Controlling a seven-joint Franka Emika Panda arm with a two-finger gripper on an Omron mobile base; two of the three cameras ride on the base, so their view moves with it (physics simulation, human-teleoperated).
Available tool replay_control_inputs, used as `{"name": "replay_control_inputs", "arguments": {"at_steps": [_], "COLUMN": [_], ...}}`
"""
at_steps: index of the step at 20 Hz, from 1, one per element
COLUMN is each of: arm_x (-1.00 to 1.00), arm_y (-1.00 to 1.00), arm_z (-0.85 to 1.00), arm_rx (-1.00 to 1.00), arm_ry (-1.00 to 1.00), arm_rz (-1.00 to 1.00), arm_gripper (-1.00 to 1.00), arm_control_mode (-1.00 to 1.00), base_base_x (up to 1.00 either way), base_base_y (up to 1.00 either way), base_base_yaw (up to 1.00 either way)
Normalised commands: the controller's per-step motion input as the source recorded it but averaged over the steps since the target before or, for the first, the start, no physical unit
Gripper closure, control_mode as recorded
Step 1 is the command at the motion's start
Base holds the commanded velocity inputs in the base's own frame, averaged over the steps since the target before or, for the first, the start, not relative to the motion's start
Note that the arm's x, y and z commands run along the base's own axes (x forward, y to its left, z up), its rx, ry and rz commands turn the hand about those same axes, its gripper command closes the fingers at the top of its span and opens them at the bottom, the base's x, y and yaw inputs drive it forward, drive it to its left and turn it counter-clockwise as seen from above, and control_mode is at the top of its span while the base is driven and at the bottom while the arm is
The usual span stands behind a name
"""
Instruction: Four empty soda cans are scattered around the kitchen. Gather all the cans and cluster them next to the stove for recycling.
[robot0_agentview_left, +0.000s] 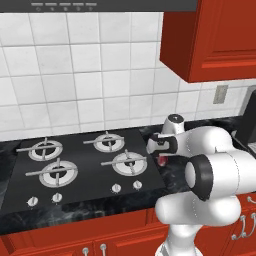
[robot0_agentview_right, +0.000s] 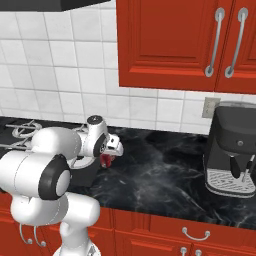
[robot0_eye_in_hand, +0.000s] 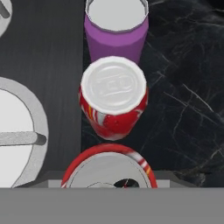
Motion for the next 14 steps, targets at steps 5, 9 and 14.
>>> {"name": "replay_control_inputs", "arguments": {"at_steps": [5,9,14], "arm_x": [0.00,0.00,-0.18], "arm_y": [0.00,0.00,0.00], "arm_z": [0.00,0.12,0.43], "arm_rx": [0.00,0.00,0.00], "arm_ry": [0.00,0.00,-0.06], "arm_rz": [0.00,0.00,0.00], "arm_gripper": [-1.00,-1.00,-1.00], "arm_control_mode": [-1.00,-1.00,-1.00], "base_base_x": [0.00,0.00,0.00], "base_base_y": [0.00,0.00,0.00], "base_base_yaw": [0.00,0.00,0.00]}}
